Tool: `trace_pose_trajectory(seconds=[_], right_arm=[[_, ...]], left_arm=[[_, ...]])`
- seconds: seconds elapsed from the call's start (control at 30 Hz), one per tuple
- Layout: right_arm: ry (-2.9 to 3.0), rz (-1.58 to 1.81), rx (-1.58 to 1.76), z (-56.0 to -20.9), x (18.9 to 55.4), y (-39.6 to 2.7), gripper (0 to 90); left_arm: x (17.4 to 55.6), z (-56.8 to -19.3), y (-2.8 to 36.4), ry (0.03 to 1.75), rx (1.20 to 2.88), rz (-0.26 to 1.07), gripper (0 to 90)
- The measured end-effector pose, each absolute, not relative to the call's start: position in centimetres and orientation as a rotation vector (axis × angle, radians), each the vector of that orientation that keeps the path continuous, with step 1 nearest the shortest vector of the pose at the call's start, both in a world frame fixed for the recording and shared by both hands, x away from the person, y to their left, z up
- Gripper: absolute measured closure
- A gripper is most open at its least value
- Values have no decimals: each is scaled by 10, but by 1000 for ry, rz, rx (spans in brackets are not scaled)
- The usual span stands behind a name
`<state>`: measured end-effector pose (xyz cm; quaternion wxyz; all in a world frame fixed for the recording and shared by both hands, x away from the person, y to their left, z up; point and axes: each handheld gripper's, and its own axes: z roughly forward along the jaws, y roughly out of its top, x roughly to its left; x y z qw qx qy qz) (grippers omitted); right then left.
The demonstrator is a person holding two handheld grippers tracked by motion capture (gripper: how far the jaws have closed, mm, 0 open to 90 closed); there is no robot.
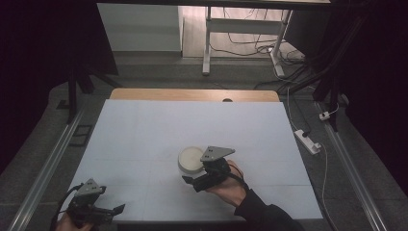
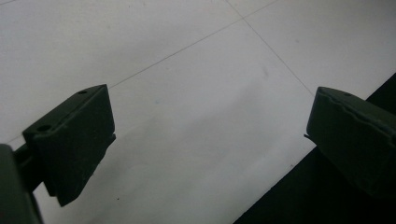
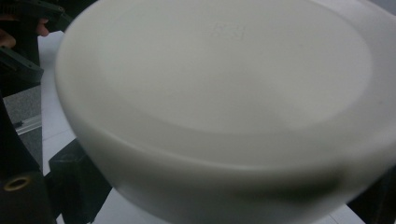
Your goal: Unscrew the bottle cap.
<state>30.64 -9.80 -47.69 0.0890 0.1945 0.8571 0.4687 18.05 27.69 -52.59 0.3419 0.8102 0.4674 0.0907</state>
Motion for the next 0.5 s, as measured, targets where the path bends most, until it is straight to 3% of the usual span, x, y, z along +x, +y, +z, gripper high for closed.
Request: trace_pose_trajectory(seconds=[0.3, 0.5], right_arm=[[2551, 1398, 571, -477, 305, -100, 64], [2546, 1407, 570, -476, 305, -101, 64]], left_arm=[[182, -524, 277, 1179, 2076, 177, 7], [184, -517, 273, 1131, 2060, 212, 0]])
